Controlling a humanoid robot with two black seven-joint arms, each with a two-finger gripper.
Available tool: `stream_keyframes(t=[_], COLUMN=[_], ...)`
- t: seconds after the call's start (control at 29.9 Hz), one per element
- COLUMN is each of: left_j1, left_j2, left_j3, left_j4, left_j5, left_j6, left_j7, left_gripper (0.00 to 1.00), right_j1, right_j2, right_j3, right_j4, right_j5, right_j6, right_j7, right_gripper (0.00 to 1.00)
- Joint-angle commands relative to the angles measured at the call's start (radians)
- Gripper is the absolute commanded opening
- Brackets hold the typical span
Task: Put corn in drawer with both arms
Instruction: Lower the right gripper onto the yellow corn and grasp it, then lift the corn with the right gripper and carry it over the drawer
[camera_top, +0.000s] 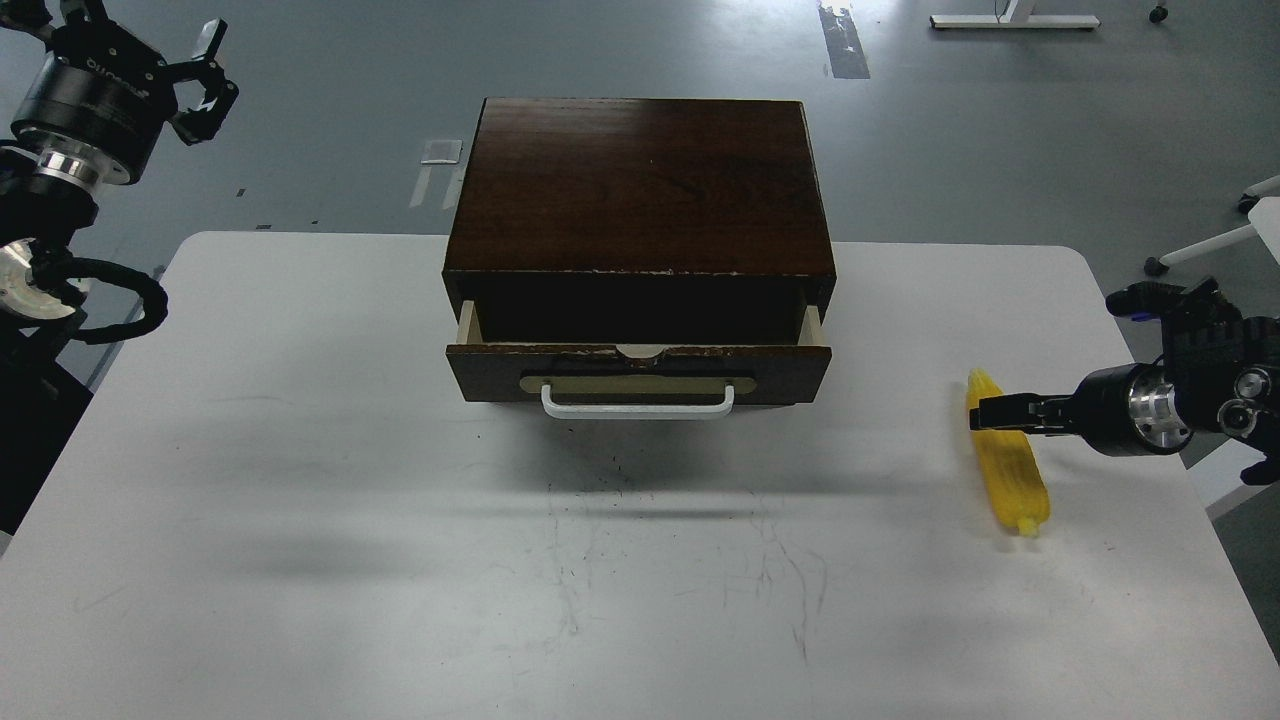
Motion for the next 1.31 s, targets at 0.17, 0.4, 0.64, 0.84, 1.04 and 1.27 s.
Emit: stream_keyframes(t=[0.17,0.4,0.64,0.84,1.04,1.27], left_j1=[-0.001,-0.003,-0.003,-0.003,-0.003,-0.003], left_j2=[-0.001,-0.005,-0.001,0.019,0.019,0.028], left_j3=[0.005,0.005,0.008,0.008,0.008,0.007], left_j4=[0.003,0.003,0.000,0.003,0.003,-0.003], left_j5=[0.004,0.006,0.009,0.009,0.009,0.009], left_j6=[0.000,0.000,0.000,0.000,0.000,0.000], left_j7=[0.000,0.000,0.000,0.000,0.000,0.000], left_gripper=[0.98,0.98,0.98,0.98,0.98,0.98], right_j1=[-0.049,-0.047,0.032,0.232,0.486,0.591], right_j2=[0.101,0.105,0.063,0.024,0.071,0.263], right_j3=[-0.002,0.006,0.048,0.110,0.096,0.101], right_j4=[-0.115,-0.115,-0.086,0.005,0.137,0.204], right_j5=[-0.010,-0.004,0.004,0.004,-0.053,-0.262], right_j6=[-0.059,-0.069,-0.075,-0.069,-0.061,-0.070], right_j7=[0.002,0.011,0.027,0.033,0.038,0.042], right_gripper=[0.55,0.36,0.20,0.20,0.19,0.15])
